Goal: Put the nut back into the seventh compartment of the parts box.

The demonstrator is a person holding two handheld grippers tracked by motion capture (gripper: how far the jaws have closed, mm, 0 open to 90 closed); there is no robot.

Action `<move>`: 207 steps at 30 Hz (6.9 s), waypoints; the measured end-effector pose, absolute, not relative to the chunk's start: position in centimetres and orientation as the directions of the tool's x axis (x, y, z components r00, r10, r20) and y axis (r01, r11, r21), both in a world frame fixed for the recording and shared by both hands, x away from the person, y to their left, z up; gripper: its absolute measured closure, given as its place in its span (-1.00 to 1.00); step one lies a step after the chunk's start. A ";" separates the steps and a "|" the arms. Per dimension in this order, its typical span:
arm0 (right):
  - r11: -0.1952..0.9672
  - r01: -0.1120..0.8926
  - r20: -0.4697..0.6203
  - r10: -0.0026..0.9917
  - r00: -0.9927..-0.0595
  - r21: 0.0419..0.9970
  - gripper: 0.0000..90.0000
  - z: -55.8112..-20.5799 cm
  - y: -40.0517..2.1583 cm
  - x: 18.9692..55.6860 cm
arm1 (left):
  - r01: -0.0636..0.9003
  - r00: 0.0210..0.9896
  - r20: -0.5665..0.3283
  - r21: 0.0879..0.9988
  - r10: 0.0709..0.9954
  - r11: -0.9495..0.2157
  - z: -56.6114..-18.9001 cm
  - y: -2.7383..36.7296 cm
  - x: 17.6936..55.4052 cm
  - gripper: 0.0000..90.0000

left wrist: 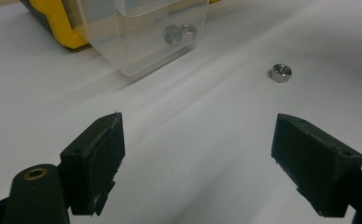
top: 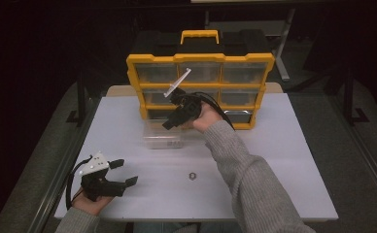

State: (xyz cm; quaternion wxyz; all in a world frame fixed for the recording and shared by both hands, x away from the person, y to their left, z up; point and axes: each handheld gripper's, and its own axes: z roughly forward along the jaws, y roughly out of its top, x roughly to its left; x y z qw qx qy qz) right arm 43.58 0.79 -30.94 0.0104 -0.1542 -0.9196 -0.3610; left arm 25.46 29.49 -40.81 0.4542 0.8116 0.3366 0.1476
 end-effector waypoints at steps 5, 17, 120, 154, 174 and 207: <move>0.681 0.293 0.122 0.288 -0.950 0.671 -0.01 -30.7 -0.9 42.4 | 0.416 0.726 -0.074 0.839 0.684 -0.351 -40.8 29.5 25.4 -0.62; 0.654 0.275 0.120 0.271 -0.955 0.705 -0.29 -31.6 -3.9 39.7 | 0.415 0.731 -0.067 0.833 0.679 -0.365 -40.9 29.3 25.4 -0.61; 0.823 0.269 0.067 0.273 -0.960 0.500 0.53 -42.8 -3.2 33.1 | 0.407 0.737 -0.057 0.833 0.673 -0.375 -40.8 29.1 25.4 -0.62; 0.698 0.363 0.185 0.319 -0.929 0.618 0.53 -37.4 -6.8 38.0 | 0.415 0.724 -0.077 0.842 0.685 -0.344 -40.6 29.3 25.4 -0.62; 0.688 0.337 0.139 0.328 -0.935 0.643 0.53 -33.0 -6.2 40.8 | 0.413 0.725 -0.074 0.842 0.685 -0.346 -40.6 29.4 25.3 -0.62; 0.690 0.249 0.043 0.301 -0.953 0.680 0.53 -28.2 -0.9 44.2 | 0.411 0.728 -0.068 0.840 0.682 -0.355 -40.6 29.4 25.2 -0.62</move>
